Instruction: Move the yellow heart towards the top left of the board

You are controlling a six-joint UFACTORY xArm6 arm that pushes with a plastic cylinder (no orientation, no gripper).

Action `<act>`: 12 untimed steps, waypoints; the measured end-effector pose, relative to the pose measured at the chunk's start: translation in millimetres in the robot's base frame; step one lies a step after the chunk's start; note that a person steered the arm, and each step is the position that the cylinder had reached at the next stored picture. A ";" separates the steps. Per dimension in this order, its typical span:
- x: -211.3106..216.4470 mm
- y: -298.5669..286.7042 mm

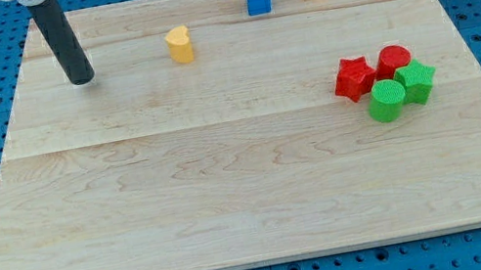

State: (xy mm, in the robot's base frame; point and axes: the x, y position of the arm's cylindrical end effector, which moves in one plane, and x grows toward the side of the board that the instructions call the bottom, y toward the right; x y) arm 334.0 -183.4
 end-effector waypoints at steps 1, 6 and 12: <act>9.8 61.6; -11.3 165.6; -73.5 1.0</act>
